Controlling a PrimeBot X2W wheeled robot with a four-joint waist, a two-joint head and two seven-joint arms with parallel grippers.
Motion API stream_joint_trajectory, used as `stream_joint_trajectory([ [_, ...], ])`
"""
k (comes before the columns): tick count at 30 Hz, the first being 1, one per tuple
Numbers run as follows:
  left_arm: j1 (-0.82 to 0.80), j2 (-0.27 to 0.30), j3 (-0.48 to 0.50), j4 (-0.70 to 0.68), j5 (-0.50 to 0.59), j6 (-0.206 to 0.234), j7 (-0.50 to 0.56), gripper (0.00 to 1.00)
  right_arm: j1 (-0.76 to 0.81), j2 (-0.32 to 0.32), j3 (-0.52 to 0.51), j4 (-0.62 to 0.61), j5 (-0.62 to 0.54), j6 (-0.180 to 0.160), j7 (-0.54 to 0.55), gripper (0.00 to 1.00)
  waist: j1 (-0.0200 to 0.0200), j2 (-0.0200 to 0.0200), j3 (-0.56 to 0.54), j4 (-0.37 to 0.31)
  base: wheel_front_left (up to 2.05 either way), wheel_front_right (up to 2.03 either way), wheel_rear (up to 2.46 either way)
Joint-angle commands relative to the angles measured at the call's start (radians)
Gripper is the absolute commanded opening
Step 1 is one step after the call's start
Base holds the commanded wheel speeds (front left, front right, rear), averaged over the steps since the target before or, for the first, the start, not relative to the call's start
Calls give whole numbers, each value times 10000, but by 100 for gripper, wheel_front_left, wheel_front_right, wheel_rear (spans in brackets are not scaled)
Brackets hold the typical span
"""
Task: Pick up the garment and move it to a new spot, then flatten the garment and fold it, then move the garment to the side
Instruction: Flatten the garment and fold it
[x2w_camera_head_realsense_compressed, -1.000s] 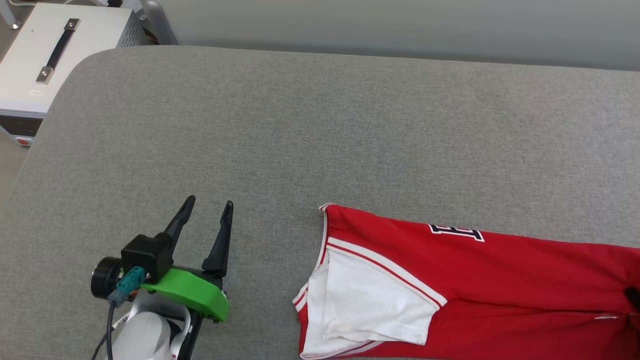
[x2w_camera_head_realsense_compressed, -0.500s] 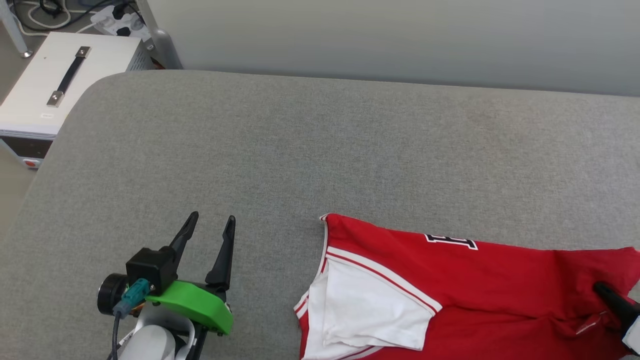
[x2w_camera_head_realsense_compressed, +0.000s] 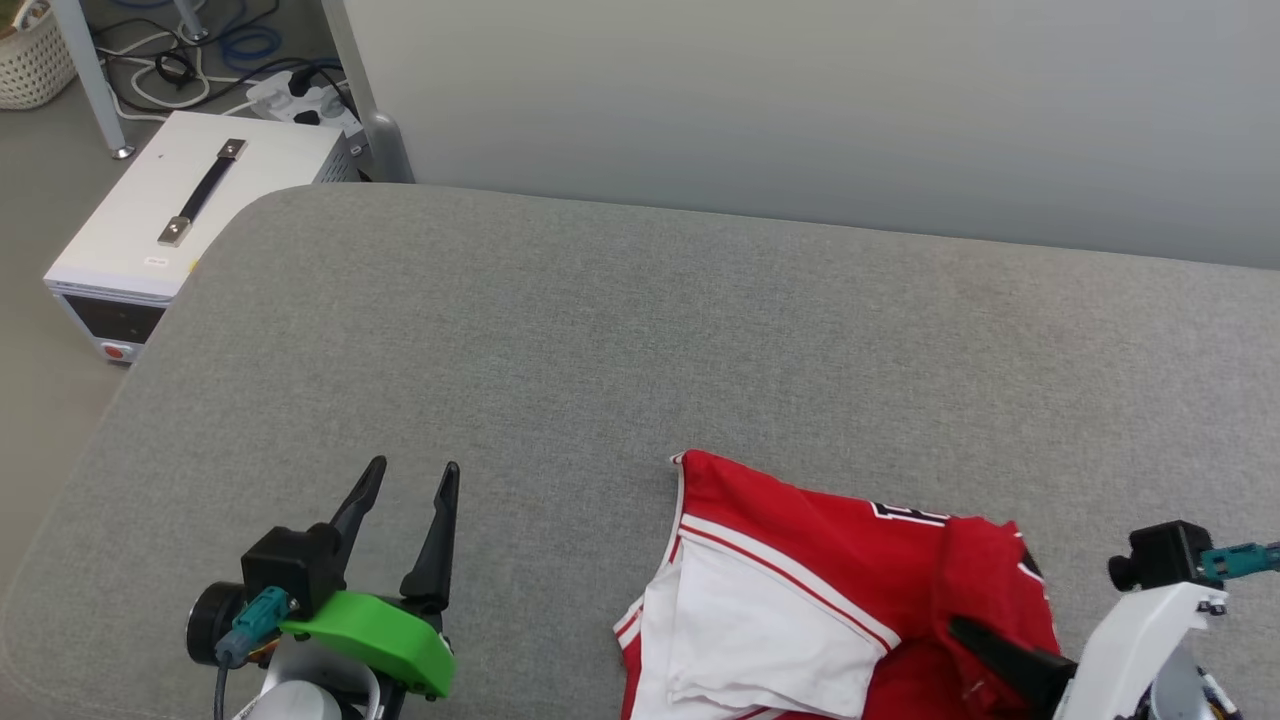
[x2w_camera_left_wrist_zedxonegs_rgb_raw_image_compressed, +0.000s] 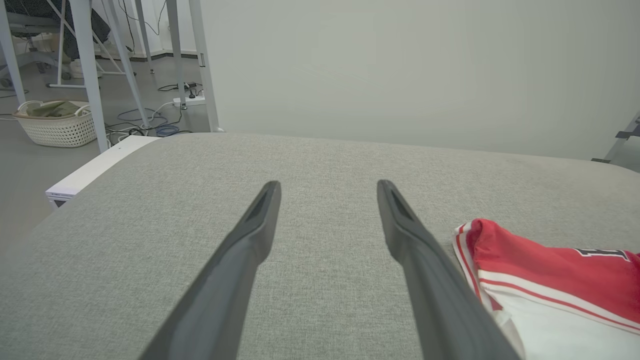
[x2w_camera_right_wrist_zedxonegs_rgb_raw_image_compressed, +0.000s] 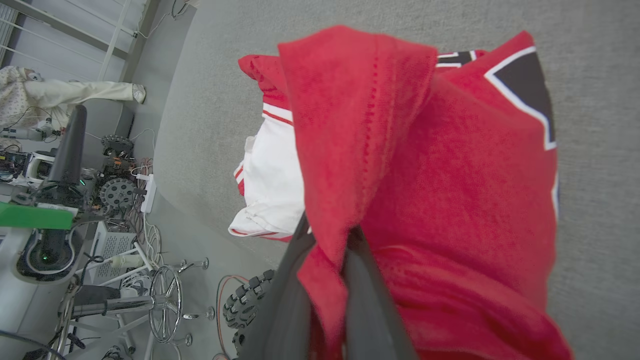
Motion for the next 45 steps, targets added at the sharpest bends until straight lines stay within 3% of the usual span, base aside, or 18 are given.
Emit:
stream_joint_trajectory([
  [1,185,13,66,-30,88,-57,-57,100,26,351,112,-136,-36,-6,137,0,0,0,-85,94,0,0,0],
  [4,214,48,125,-43,102,-73,-57,100,-173,1098,339,-230,-38,-6,387,0,0,0,-99,162,0,0,0],
  [7,192,60,177,-73,110,-84,-57,100,-433,1393,508,-122,103,-6,281,0,0,0,-51,237,0,0,0],
  [18,-18,-46,284,-71,148,-118,-57,100,-1755,1458,2124,2185,1032,-6,-2275,0,0,0,312,623,0,0,0],
  [28,-167,-264,267,53,198,-147,-57,100,-3086,1459,2587,4576,975,-6,-3899,0,0,0,557,1034,0,0,0],
  [29,-163,-279,267,68,204,-149,-57,100,-3169,1459,2658,4743,957,-6,-3973,35,0,0,567,1057,0,0,0],
  [30,-155,-294,276,89,206,-151,-57,100,-3256,1459,2760,4907,950,-6,-4066,94,0,0,582,1082,0,0,0],
  [31,-150,-300,286,109,207,-152,-57,100,-3310,1459,2834,5032,994,-6,-4136,100,0,0,589,1098,0,0,0],
  [34,-145,-297,313,172,225,-158,-57,100,-3459,1459,3296,5226,1123,-6,-4236,100,0,0,595,1121,0,0,0],
  [39,-125,-345,342,282,223,-166,-57,100,-3464,1460,4180,5058,2281,-6,-4102,100,0,0,474,1051,0,0,0],
  [45,-104,-350,301,329,226,-173,-57,100,-3756,1460,4378,4946,2422,-6,-4404,100,0,0,310,808,0,0,0],
])
